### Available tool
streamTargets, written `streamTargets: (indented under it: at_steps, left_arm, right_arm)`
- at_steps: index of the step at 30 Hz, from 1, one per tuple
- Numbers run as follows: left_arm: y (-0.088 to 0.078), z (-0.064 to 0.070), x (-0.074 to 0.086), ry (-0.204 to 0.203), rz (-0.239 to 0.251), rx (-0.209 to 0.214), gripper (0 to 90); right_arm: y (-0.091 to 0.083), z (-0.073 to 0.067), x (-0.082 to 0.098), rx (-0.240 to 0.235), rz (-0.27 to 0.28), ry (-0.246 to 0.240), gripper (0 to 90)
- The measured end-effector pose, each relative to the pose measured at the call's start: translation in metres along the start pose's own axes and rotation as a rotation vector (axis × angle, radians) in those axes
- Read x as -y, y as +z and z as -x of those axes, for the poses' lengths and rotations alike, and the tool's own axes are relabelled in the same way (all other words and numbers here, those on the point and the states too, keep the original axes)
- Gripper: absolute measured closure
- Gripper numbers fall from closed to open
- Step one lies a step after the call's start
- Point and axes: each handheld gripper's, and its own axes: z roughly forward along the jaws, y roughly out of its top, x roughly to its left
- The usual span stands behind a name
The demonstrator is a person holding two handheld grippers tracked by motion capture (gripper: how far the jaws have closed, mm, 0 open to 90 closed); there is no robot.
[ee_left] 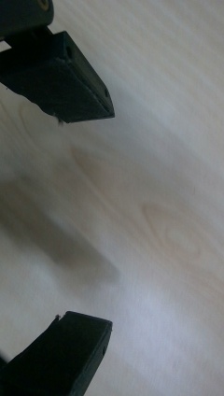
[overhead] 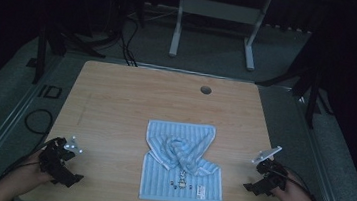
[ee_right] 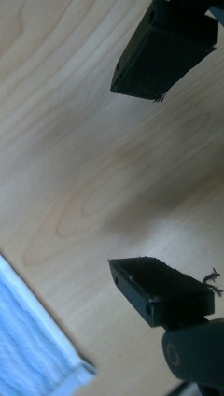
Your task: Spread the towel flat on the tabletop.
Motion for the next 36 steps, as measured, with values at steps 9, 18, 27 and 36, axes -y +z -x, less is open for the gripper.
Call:
streamTargets:
  at_steps: [9, 18, 27, 36]
  left_arm:
    - [0.003, 0.008, -0.029, 0.009, 0.014, 0.023, 1.8]
    - [0.008, 0.023, -0.060, 0.102, 0.009, 0.079, 1.8]
    - [0.020, 0.047, -0.097, 0.197, -0.010, 0.101, 1.9]
    - [0.025, 0.065, -0.120, 0.274, 0.004, 0.120, 4.5]
  right_arm:
    - [0.000, -0.019, -0.027, -0.045, -0.105, -0.099, 13.2]
    - [0.011, -0.038, -0.051, -0.096, -0.128, -0.205, 14.4]
    - [0.017, -0.060, -0.080, -0.104, -0.122, -0.344, 22.8]
    - [0.016, -0.070, -0.097, -0.106, -0.115, -0.405, 23.2]
